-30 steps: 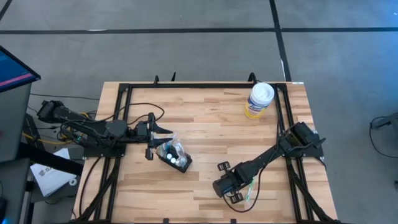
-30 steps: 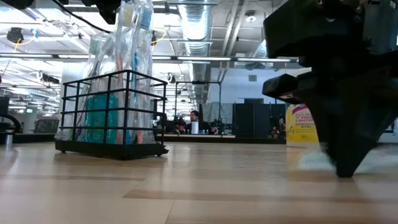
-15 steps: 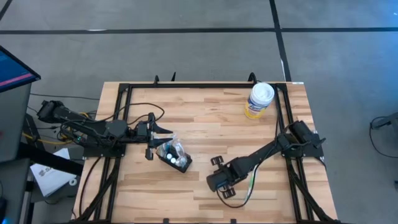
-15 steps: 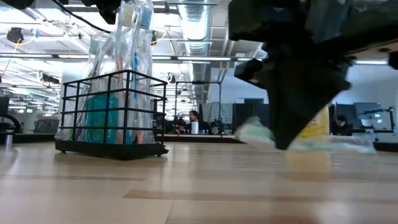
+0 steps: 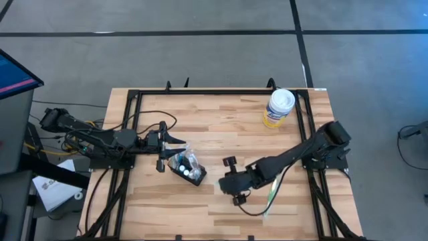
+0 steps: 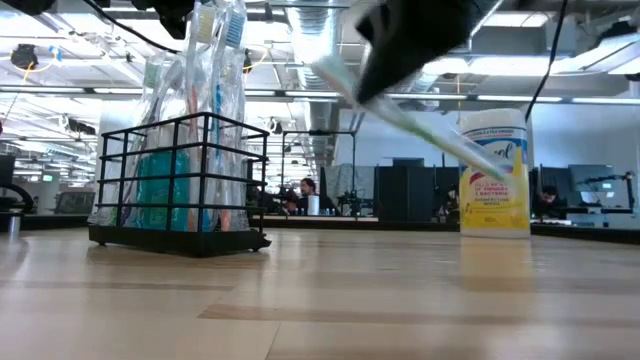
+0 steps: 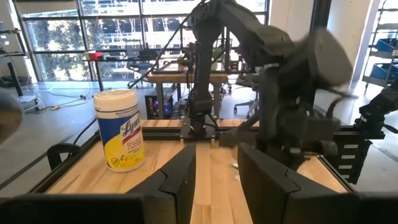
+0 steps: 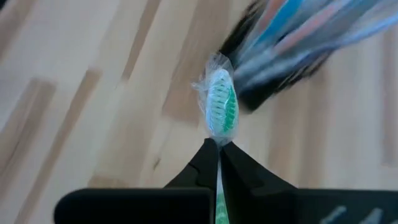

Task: Pick & Place toothbrushing station
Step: Put the left green toothbrush into the left compartment of the wire organizer

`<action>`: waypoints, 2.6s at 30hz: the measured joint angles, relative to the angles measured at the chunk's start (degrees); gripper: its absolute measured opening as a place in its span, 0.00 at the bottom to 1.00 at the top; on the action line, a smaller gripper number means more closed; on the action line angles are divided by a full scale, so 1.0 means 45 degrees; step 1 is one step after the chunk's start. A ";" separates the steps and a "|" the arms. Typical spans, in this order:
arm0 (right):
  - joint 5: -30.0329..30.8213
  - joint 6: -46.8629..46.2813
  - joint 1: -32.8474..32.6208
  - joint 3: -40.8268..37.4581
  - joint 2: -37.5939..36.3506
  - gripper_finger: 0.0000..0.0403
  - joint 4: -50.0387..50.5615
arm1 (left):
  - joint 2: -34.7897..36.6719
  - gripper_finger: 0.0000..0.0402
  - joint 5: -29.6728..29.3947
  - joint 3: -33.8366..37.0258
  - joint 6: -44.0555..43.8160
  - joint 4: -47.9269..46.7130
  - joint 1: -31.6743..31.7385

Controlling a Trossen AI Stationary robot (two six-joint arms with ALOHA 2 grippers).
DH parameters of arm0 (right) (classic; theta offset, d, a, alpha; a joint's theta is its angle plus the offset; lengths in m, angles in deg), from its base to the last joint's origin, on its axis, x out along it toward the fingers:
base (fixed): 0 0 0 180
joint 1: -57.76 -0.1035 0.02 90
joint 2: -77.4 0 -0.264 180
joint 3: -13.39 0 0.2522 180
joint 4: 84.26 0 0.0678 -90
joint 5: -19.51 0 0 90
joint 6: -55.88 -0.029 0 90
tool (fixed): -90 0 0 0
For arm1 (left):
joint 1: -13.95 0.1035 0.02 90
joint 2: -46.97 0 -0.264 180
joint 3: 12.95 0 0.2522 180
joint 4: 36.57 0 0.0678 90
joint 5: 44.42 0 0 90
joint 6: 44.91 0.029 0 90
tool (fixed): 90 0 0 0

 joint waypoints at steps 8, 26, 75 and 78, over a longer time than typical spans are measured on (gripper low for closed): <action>0.0423 0.1533 0.0345 0.0000 -0.0942 0.00 -0.2072 | 0.0000 0.28 0.0000 0.0000 0.0000 -0.0003 0.0000; -0.0796 0.3421 0.1607 0.0000 -0.1041 0.00 -0.5486 | 0.0000 0.28 0.0000 0.0000 0.0002 0.0008 0.0000; -0.3798 0.1182 0.3371 -0.7697 -0.1960 0.00 -2.2600 | 0.0005 0.28 0.0000 0.0000 0.0044 0.0151 0.0010; -0.3872 0.0902 0.3366 -0.7442 -0.1271 0.00 -2.3097 | 0.0005 0.28 0.0000 0.0000 0.0044 0.0151 0.0010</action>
